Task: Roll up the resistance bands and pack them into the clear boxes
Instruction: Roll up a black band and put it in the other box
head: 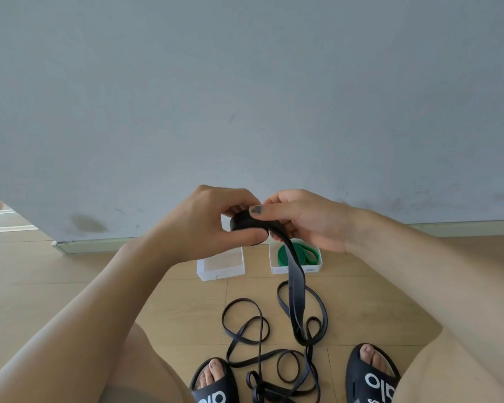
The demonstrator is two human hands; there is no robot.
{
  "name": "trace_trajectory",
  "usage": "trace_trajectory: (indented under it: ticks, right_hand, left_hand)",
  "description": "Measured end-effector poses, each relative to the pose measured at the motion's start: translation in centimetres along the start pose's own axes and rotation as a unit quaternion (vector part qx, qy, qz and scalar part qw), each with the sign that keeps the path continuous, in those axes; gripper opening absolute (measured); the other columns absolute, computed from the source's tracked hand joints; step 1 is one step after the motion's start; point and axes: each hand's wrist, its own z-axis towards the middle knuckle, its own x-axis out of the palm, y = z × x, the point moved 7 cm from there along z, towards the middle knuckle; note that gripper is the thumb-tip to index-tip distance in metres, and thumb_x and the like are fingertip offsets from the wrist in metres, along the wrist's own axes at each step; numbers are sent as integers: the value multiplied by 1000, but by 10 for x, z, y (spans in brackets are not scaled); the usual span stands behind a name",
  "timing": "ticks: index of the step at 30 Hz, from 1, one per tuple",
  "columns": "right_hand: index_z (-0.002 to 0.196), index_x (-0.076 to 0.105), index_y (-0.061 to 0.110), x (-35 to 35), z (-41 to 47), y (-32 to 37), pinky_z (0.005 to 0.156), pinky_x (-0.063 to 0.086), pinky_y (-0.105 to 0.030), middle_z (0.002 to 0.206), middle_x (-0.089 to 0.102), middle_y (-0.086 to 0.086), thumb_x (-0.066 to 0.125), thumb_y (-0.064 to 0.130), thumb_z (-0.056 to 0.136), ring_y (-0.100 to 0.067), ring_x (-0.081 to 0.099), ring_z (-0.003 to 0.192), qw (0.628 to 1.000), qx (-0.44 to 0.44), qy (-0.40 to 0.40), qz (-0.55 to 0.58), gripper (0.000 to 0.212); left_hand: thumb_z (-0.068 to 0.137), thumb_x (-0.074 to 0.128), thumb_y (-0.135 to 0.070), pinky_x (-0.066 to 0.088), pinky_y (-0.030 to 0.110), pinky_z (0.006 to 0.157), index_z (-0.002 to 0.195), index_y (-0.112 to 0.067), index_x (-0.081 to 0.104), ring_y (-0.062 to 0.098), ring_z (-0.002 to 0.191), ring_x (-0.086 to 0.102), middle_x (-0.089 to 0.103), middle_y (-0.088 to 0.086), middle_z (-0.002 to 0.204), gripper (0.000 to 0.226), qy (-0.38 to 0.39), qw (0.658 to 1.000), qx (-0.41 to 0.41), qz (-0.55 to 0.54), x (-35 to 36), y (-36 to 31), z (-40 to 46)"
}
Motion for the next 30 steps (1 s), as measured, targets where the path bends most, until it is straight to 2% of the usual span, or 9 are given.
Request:
trace_trajectory:
  ticks: [2,4,9,14,19,21,24,26,30]
  right_hand:
    - [104,61,9,0,2,1,73,47,-27,84,65,-1,83,52,68,-11,58,71,1000,-13,-25,-4,61]
    - [103,60,10,1,2,3,71,46,-26,86,63,-3,84,56,74,-12,54,71,1000,-18,-22,-1,60]
    - [107,75,21,13,-5,5,75,45,-25,101,77,-10,62,44,96,-13,52,73,995,-11,98,13,29]
    - [118,62,1,7,1,1,74,42,-29,96,78,-16,73,51,88,-14,52,74,998,-24,-2,-60,60]
    - [117,68,19,8,-4,5,76,43,-26,98,78,-7,52,59,97,-8,55,69,998,3,50,-44,48]
    - [118,69,20,2,-4,1,77,44,-27,98,78,-10,53,57,97,-10,53,69,997,21,56,-44,46]
    - [108,69,9,-12,-1,1,64,42,-25,75,66,-4,73,43,84,-13,51,65,1000,-4,-5,0,42]
    - [107,68,8,-16,1,2,59,39,-22,72,59,0,77,40,77,-9,51,59,999,-13,-21,41,45]
    - [113,69,18,0,-6,1,64,36,-25,90,70,-5,62,45,94,-7,50,56,997,15,48,62,34]
  left_hand:
    - [88,73,-36,52,34,67,92,-21,71,18,70,63,67,-6,73,15,-2,1000,13,12,1,-2,1]
    - [90,70,-31,52,40,68,90,-18,70,21,68,59,65,-3,71,14,-19,999,21,-14,-2,-3,2]
    - [90,70,-20,49,19,71,92,-25,68,13,71,61,65,-15,74,6,-17,999,29,-33,-6,-6,2]
    - [84,68,-41,54,33,69,92,-25,73,16,74,66,69,-11,75,18,-15,1000,14,19,-4,-3,1]
    - [88,60,-48,49,33,64,94,-27,70,14,70,59,62,-13,71,24,-41,998,12,42,-8,2,1]
    - [88,63,-44,56,33,75,98,-26,72,14,78,66,69,-12,79,22,-40,999,-18,7,-10,7,-2]
    - [91,72,-26,58,29,87,100,-24,73,10,89,71,74,-14,90,9,-42,997,-50,-42,-11,13,-2]
    - [94,74,-14,57,24,85,96,-29,71,8,86,71,75,-14,89,15,-53,995,-58,-61,-13,14,-2]
    - [95,72,-10,50,12,74,94,-31,70,3,81,70,75,-16,85,21,-68,989,-76,-106,-15,14,-1]
